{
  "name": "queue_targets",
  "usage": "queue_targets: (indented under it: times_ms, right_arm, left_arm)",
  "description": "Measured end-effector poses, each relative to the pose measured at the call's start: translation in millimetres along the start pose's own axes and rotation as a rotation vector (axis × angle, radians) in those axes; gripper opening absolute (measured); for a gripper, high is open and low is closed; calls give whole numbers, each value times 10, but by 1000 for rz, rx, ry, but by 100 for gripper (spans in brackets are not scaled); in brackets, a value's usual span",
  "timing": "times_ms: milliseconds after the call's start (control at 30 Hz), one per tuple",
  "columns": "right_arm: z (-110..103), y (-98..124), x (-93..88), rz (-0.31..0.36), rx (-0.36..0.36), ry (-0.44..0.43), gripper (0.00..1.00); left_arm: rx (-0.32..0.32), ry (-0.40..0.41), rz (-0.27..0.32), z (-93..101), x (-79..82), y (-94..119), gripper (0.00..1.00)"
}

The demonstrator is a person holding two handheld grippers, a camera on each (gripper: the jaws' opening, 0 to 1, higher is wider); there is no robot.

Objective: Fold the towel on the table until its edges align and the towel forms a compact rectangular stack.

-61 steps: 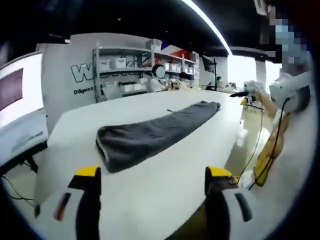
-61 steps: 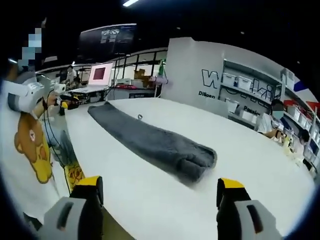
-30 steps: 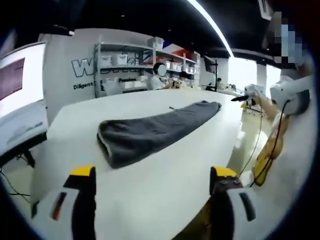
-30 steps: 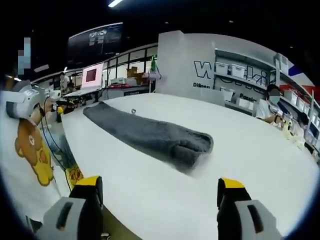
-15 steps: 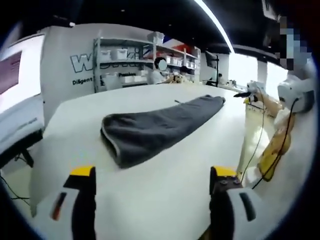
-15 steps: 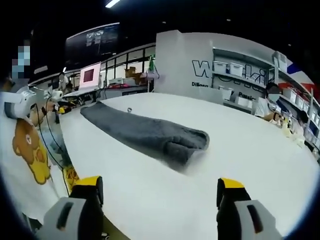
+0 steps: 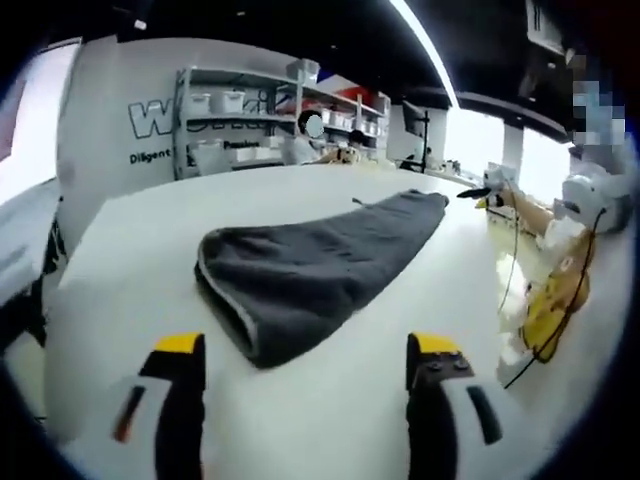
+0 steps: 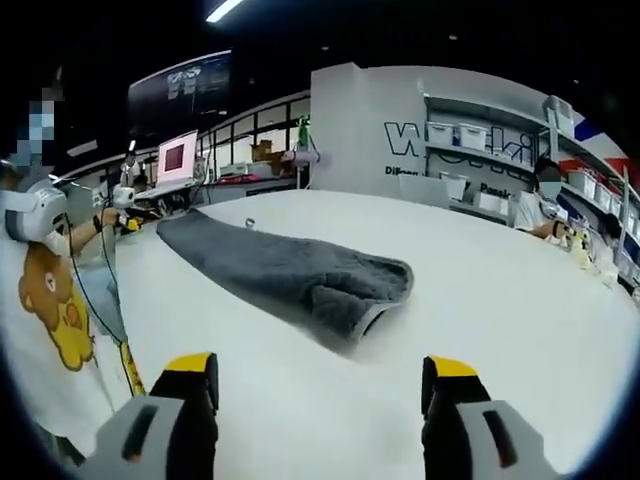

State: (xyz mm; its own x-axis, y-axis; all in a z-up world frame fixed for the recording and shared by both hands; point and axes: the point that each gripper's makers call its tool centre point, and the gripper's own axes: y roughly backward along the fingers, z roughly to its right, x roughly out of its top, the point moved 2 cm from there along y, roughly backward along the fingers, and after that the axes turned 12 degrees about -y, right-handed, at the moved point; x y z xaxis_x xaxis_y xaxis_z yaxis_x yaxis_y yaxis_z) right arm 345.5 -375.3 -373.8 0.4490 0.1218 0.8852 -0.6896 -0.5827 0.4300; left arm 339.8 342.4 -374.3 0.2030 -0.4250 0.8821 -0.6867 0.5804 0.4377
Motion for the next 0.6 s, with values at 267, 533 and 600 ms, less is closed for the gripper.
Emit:
queue_targets:
  times_ms: [267,533,600]
  right_arm:
    - [44,-75,-23,14,24,0,74]
    - [127,-205,-39,0,12,-21,69]
    - [159,-267,-16,6,8,-30,67]
  left_arm:
    - [-40,-6,-16,11,-38,-125,79]
    - [-56,46,13,-16,-74,-156,72]
    - [-58,56,21,-17,-68,-156,70]
